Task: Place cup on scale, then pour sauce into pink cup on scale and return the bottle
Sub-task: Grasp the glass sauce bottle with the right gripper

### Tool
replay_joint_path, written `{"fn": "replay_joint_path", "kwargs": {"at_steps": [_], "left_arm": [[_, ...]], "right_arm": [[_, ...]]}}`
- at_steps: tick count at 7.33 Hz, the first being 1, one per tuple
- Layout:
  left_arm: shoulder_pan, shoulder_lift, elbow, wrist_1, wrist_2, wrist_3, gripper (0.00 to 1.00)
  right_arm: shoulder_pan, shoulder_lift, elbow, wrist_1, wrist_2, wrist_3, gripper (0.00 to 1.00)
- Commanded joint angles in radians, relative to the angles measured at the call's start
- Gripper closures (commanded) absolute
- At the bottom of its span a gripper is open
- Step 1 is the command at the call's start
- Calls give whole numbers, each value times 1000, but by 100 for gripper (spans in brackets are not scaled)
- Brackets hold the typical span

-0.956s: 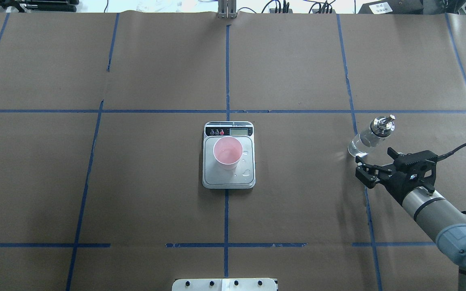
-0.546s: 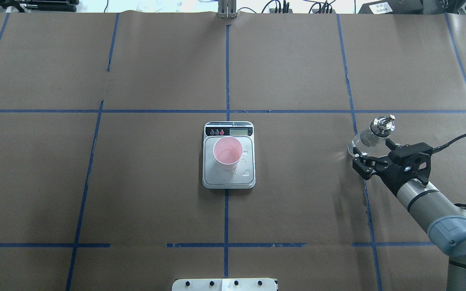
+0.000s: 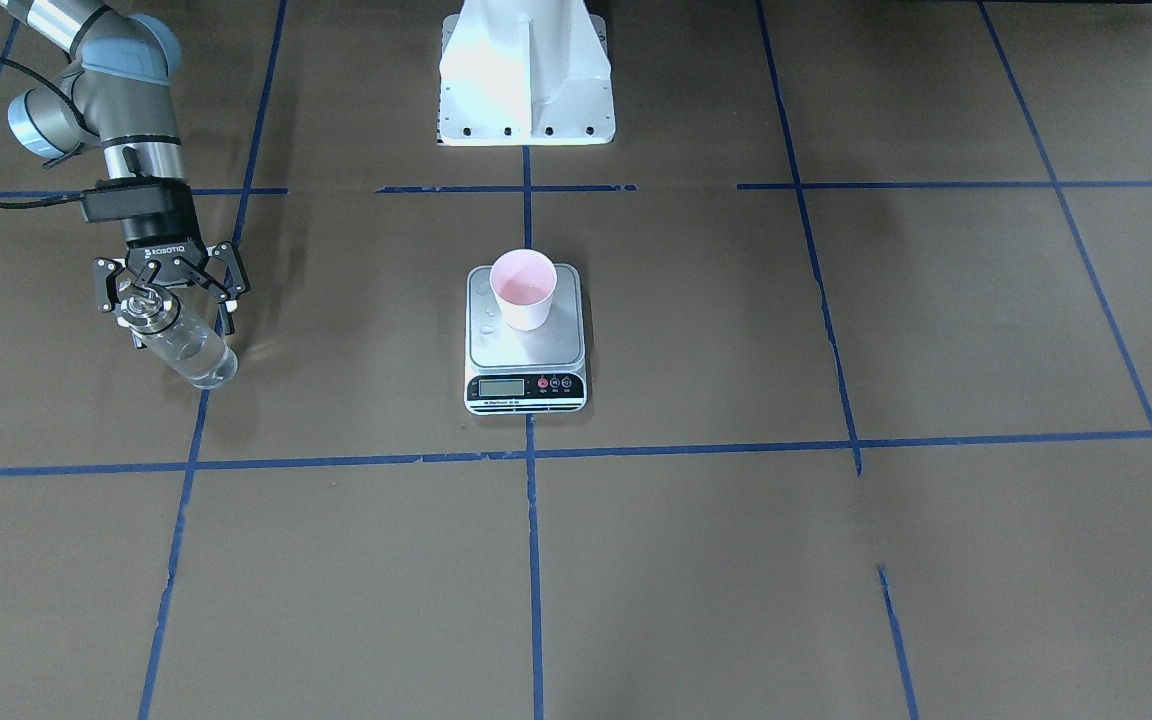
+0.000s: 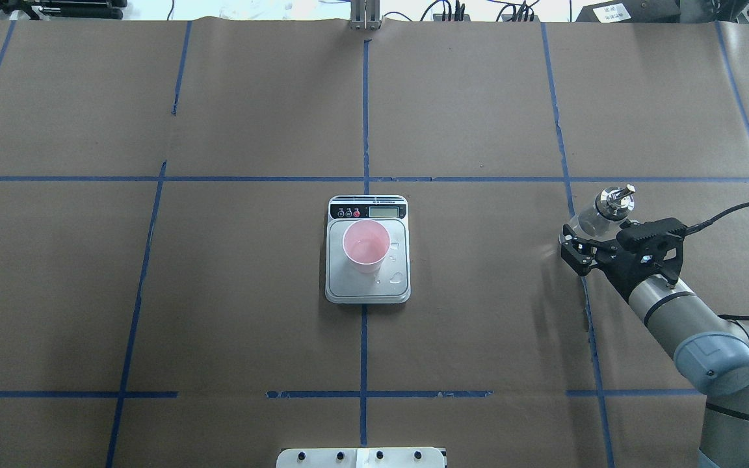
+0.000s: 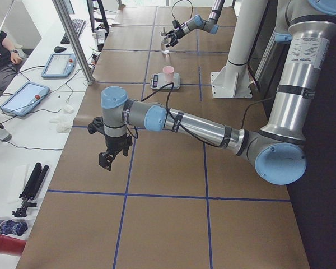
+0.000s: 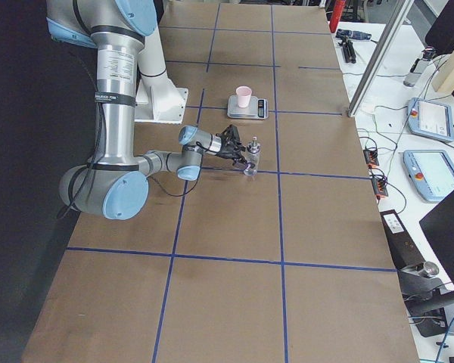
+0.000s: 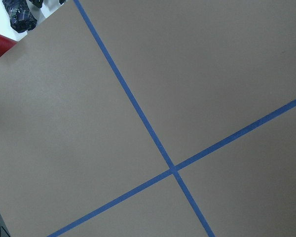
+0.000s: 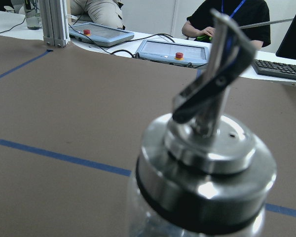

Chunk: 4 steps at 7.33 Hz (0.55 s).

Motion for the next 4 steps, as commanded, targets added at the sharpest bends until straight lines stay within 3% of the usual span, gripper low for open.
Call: {"fn": "replay_joint_path", "kwargs": {"at_steps": [1,2,3,4], "left_arm": [[0,-1,-1,-1,0,-2,0],[-1,-1,-6,0,0,-2,0],[0,-3,-7,0,0,-3,0],[0,-3,-9,0,0,-5,0]], "right_arm": [[14,12,-13,-2,10,-1,0],[24,45,-37,-2,13,-2,0],[27,55,-51,0,14,-1,7],[31,76,-52,0,16,-1,45]]}}
